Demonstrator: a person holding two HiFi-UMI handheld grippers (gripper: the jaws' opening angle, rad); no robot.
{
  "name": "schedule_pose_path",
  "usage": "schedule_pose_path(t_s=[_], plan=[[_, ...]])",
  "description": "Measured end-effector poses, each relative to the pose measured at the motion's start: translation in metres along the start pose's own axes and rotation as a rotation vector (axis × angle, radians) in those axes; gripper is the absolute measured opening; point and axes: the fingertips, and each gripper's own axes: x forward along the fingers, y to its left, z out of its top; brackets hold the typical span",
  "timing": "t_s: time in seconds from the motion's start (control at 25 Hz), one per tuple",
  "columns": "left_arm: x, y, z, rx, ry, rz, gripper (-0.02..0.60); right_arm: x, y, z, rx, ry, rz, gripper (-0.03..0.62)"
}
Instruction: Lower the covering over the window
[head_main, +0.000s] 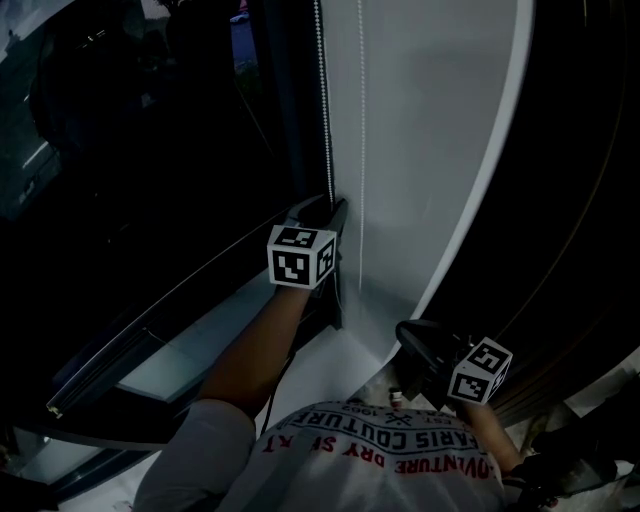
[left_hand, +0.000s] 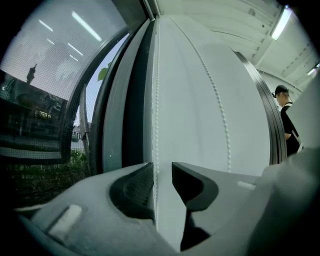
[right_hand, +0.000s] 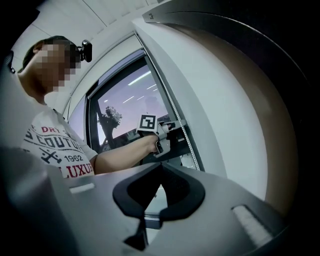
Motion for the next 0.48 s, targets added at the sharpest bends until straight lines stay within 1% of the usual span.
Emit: schedule_pose_path(t_s=[0.12, 0.2, 0.24, 0.48], plan=[[0.003, -0.001, 0.000, 0.012, 0.009, -0.002, 0.117, 0.002, 0.000, -0.001, 0.008, -0.003, 0.005, 0.000], [0.003, 0.002, -0.001, 0.012, 0.015, 0.007, 0.036, 0.002, -0.001, -0.001, 0.009, -0.004, 0.007, 0.000], [0.003, 0.002, -0.002, 0.015, 0.017, 0.009, 0.016, 0.002, -0.001, -0.001, 0.010, -0.005, 0.008, 0.000], [-0.011, -0.011, -0.003, 0.038, 0.016, -0.041, 0.009, 0.002, -0.001, -0.003, 0.018, -0.004, 0.021, 0.000]])
